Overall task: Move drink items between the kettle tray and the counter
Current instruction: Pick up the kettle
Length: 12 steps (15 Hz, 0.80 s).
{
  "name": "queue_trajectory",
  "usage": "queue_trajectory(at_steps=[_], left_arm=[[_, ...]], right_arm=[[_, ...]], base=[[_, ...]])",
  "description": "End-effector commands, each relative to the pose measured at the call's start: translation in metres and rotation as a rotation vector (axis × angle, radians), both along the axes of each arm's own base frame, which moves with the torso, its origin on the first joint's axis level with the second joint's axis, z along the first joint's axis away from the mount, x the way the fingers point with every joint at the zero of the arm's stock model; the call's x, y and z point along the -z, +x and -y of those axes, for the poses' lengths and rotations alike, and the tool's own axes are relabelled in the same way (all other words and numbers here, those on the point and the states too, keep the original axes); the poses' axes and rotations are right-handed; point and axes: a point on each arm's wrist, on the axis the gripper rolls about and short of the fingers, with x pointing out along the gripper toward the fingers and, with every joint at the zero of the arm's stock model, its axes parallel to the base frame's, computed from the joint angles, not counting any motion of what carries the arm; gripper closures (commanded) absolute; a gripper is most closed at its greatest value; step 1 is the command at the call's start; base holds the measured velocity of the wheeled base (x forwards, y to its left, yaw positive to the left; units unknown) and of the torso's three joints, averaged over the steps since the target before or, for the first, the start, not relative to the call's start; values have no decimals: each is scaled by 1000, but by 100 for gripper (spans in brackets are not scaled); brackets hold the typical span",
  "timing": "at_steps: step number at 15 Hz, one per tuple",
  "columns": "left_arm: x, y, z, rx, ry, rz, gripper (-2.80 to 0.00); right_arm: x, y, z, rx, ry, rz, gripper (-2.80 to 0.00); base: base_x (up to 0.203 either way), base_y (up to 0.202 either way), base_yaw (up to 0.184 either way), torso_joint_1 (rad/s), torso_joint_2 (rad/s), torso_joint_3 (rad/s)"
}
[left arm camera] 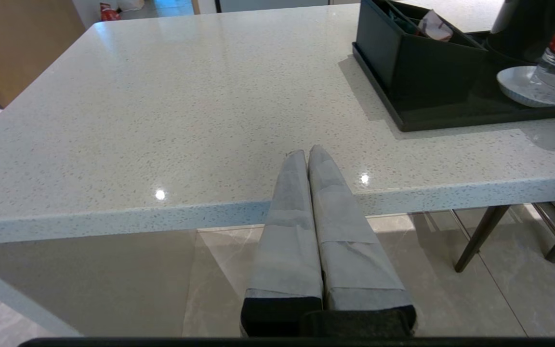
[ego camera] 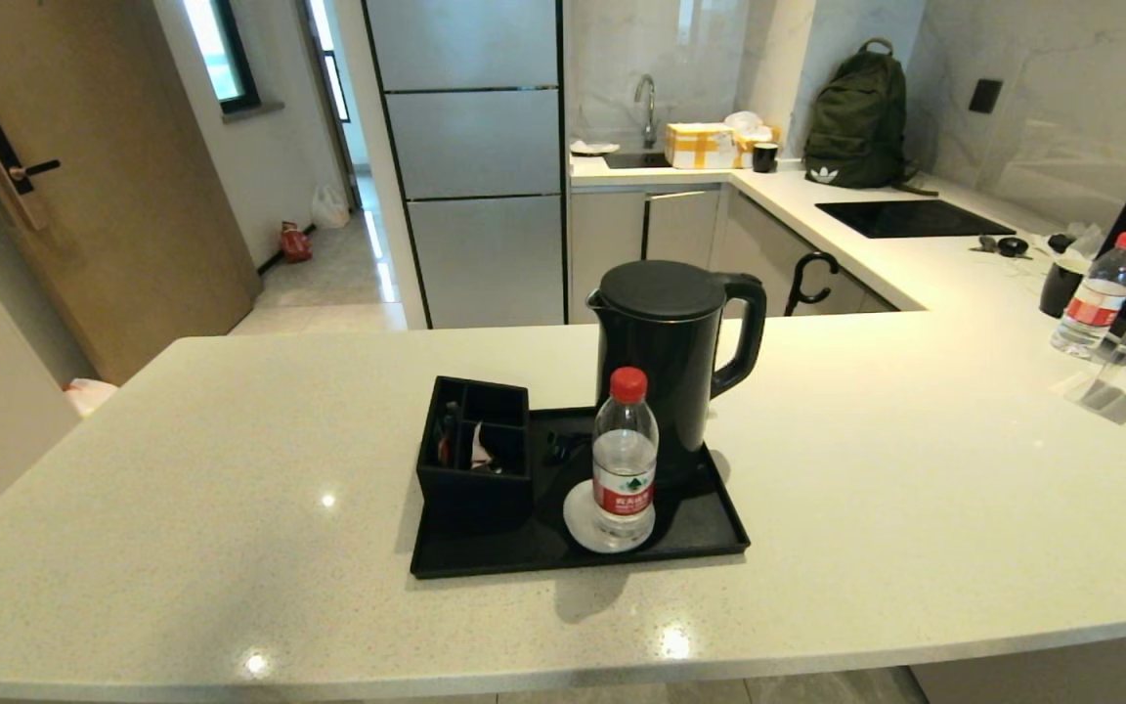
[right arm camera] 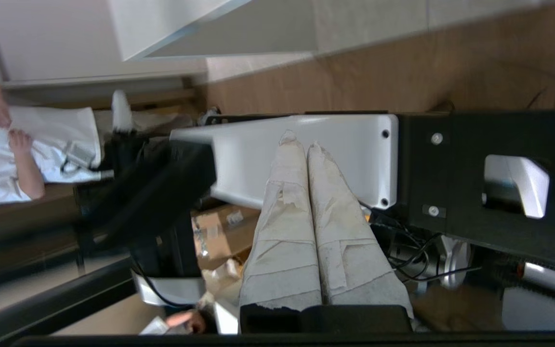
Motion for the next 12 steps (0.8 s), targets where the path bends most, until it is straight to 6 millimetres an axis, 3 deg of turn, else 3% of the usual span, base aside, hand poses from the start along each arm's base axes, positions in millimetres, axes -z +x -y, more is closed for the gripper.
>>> queue_trajectory(at_steps=[1,4,6,10,11,12], left_arm=[[0,0,0,0,0,-2,0],[0,0,0,0,0,-2,0],[0,0,0,0,0,-2,0],[0,0,0,0,0,-2,0],[0,0,0,0,0,-2,0],[0,0,0,0,0,-2,0]], right_arm=[[6,57,1,11,-23,-111,0],[15,123,-5,94,-270,-19,0],[24,146,-16,115,-383,57,0],[64,196,-67,164,-498,377,0],[79,202,-74,179,-511,419,-280],[89,205,-78,183,-523,459,-280]], base=[[0,0,0,0,0,0],[0,0,0,0,0,0],[0,0,0,0,0,0],[0,0,0,0,0,0],[0,0,0,0,0,0],[0,0,0,0,0,0]])
